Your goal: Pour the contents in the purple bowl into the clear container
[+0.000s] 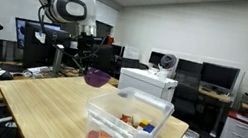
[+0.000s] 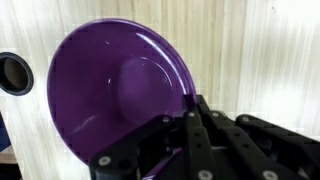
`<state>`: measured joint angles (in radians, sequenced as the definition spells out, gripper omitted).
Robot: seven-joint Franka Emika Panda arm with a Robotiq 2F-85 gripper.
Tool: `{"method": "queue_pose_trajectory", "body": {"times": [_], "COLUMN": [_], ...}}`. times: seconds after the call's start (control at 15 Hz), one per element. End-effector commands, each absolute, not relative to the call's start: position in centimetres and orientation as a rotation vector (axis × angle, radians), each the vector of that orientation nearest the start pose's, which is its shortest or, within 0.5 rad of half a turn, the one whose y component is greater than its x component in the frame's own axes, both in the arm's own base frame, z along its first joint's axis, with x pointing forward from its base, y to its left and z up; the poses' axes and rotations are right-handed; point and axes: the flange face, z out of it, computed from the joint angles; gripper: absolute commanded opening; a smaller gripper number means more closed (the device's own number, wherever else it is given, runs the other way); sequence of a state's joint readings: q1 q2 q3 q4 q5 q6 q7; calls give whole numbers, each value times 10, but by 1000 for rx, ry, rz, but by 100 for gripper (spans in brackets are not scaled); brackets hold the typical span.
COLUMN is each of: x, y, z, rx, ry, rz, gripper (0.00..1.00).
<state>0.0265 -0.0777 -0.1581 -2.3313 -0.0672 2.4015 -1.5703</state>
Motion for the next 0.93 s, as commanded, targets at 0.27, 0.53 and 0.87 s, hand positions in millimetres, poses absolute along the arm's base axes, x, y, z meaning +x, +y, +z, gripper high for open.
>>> {"method": "queue_pose_trajectory", "body": {"times": [0.27, 0.53, 0.87], "x": [519, 518, 515], "y": [-75, -76, -79], "z": [386, 383, 381], "rx": [-2388, -2383, -2387], "ry": [-2285, -2243, -2170], "rz": [-92, -55, -3], "gripper": [1, 1, 1]}}
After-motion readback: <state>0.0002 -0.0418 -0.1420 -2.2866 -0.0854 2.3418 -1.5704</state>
